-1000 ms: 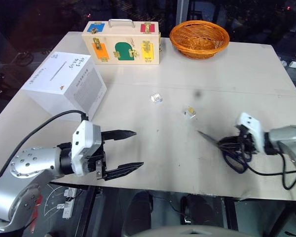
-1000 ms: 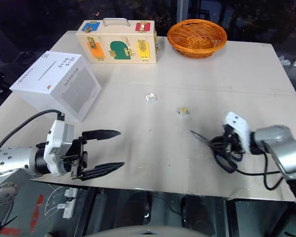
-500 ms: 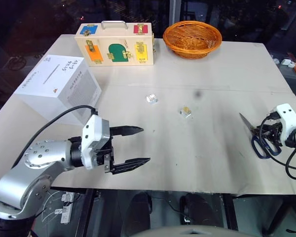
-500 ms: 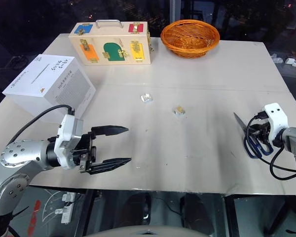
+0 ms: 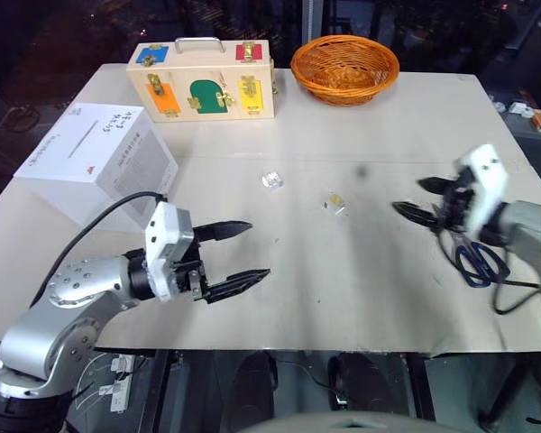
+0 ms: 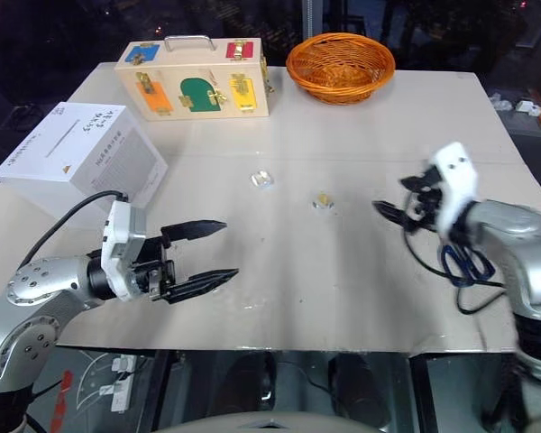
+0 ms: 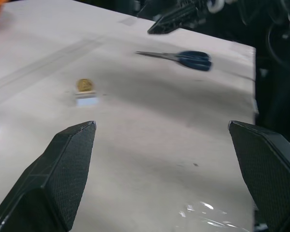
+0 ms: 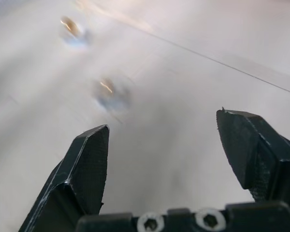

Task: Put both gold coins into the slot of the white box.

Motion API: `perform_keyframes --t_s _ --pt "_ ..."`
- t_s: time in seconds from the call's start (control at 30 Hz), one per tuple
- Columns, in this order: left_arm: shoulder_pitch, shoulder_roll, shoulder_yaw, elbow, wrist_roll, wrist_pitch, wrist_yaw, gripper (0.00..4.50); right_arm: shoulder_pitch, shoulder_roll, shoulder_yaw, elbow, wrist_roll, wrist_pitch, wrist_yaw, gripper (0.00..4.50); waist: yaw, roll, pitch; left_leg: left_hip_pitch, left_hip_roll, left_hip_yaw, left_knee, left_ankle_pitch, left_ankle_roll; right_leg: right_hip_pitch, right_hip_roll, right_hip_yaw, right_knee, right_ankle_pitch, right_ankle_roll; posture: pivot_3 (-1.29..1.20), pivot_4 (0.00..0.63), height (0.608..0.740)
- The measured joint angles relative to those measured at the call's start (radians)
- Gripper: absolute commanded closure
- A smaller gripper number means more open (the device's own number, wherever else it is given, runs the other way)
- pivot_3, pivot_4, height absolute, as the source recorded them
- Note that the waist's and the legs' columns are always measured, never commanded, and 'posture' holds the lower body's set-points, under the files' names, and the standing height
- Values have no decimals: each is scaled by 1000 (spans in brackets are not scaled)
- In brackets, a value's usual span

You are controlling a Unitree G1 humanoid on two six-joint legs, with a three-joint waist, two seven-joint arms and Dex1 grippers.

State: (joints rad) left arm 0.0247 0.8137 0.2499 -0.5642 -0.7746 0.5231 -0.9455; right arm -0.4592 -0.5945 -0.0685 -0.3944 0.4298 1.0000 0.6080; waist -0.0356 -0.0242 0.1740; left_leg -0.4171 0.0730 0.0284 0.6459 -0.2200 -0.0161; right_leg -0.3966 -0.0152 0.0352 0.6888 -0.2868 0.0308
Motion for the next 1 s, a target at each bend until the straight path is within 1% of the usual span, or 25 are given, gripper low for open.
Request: perform_keyframes --t_s 0.03,0.07,0.13,0.27,0.3,0.33,0.37,0.57,0.67,1.0 --pt "-1 0 2 0 -1 0 5 0 -19 29 35 13 -3 6 -19 1467 0 0 0 0 0 0 0 0 0 0 0 0 0 1 -2 0 150 726" --pt "-3 -1 4 0 -1 1 11 0 -38 55 68 29 -13 10 -40 1967 3 0 0 -1 -1 0 0 0 0 0 0 0 0 1 -2 0 150 726" --pt "-2 -1 12 3 -2 3 16 0 -81 91 123 86 -55 4 -84 1967 8 0 0 -2 -1 0 0 0 0 -1 -1 -1 0 1 -2 0 150 726" --pt "1 -1 17 5 -1 3 19 0 -143 137 175 183 -90 -4 -109 1967 14 0 0 -2 -1 0 0 0 0 -1 -1 0 -1 1 -3 0 150 726" --pt "9 -1 19 4 -1 3 25 0 -157 149 190 210 -94 -9 -107 2589 16 0 0 -2 0 0 -1 0 0 -1 0 0 -1 1 -3 0 150 726" --pt "12 -1 19 4 -1 3 27 0 -162 153 199 222 -97 -13 -105 2932 17 0 0 -2 0 0 -1 0 0 -2 0 0 -1 1 -3 0 150 726" --pt "15 -1 19 4 -1 3 29 0 -164 153 206 231 -100 -18 -104 3121 17 0 0 -2 0 0 -1 0 0 -2 0 0 -1 1 -3 0 150 726" --pt "42 -2 25 -36 -5 14 65 0 -227 175 237 340 -119 -55 -75 3121 18 0 0 -1 0 1 -1 0 0 -2 -1 0 -1 1 -3 0 150 726" --pt "51 -2 28 -48 -12 18 78 0 -240 188 248 379 -128 -71 -67 3954 18 0 0 -1 0 1 -2 0 0 -2 -1 0 -1 1 -3 0 150 726" --pt "51 0 54 -74 -26 41 103 0 -255 199 257 431 -156 -90 -46 3954 18 0 0 -1 0 1 -2 0 0 -2 -1 0 -1 1 -3 0 150 726"
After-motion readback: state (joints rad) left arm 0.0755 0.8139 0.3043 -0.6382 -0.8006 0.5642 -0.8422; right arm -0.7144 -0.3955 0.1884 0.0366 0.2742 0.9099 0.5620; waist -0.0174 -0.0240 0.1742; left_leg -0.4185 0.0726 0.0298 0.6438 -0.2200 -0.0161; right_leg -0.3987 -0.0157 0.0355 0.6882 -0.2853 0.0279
